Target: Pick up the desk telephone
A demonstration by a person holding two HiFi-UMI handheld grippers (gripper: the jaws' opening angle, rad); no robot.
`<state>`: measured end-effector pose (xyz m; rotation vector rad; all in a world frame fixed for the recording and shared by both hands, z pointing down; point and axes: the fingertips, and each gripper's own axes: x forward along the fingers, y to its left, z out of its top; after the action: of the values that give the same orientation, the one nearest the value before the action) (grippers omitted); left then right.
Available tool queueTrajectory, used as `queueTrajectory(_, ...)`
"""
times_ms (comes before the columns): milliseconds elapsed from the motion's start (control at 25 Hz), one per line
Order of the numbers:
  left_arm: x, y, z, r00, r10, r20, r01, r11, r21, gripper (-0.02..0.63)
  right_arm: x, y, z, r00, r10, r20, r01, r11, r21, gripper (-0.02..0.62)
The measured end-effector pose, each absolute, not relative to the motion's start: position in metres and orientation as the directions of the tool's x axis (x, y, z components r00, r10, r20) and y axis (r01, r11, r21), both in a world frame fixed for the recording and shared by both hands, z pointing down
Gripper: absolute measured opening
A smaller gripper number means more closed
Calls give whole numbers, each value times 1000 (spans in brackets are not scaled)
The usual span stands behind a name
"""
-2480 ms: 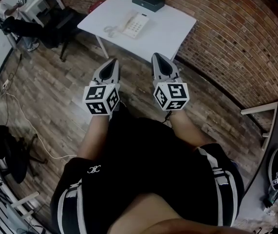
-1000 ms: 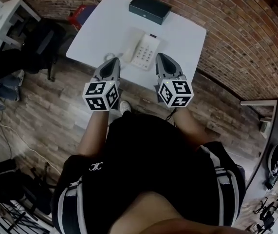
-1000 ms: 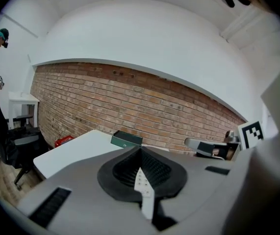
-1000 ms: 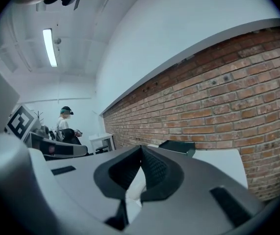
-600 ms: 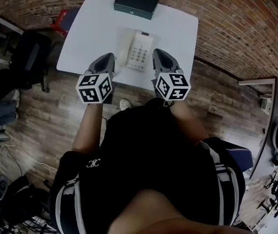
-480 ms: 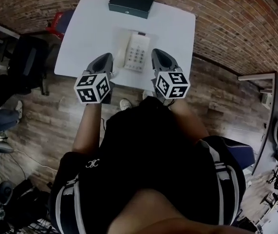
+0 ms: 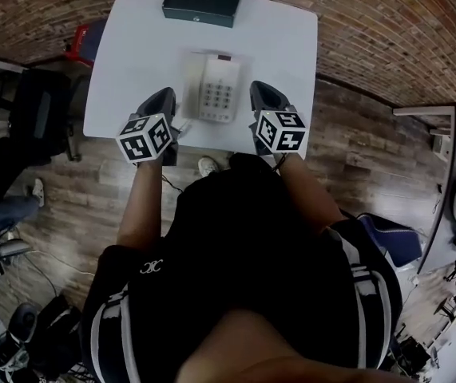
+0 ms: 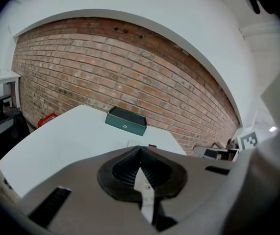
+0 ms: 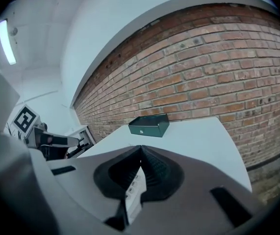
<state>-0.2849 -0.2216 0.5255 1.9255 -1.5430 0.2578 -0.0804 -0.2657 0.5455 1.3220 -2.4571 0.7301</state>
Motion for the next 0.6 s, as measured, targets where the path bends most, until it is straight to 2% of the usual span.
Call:
queueTrajectory(120, -283, -233, 541, 323, -776, 541, -909, -97, 404, 0, -82, -275, 556, -570, -693, 442, -820, 445, -360, -2)
queueTrajectory(280, -274, -244, 558, 395, -745, 537, -867, -109, 487, 14, -95, -286, 566, -647, -663, 377, -738, 421, -528, 7)
queueTrajectory(400, -269, -250, 572, 437, -707, 555, -860, -147, 489, 134, -100, -294, 578, -663, -645, 379, -712, 387, -586, 92)
queueTrajectory(520, -265, -254, 586, 476, -665, 576, -849, -177, 497, 234, -102, -298, 592, -672, -625, 397, -698, 357, -621, 112)
queueTrajectory(600, -263, -258, 595, 500, -641, 582, -836, -184, 517, 281, -99, -303, 604, -669, -617, 413, -693, 317, -648, 148)
